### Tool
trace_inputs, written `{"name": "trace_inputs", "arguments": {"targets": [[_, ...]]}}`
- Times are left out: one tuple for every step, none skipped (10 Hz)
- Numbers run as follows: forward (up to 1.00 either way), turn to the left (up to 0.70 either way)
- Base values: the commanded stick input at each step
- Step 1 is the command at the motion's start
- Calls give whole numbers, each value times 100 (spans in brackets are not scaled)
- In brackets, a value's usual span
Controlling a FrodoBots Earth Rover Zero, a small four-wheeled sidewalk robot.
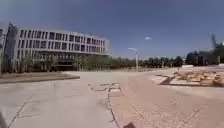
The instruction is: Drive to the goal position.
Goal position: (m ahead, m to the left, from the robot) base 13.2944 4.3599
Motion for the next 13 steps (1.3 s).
{"name": "trace_inputs", "arguments": {"targets": [[70, 1], [70, 1], [70, 1], [70, 1], [70, 1], [70, 1], [70, 1], [70, 1], [70, 2], [70, 28], [70, 36], [70, 36], [70, 36]]}}
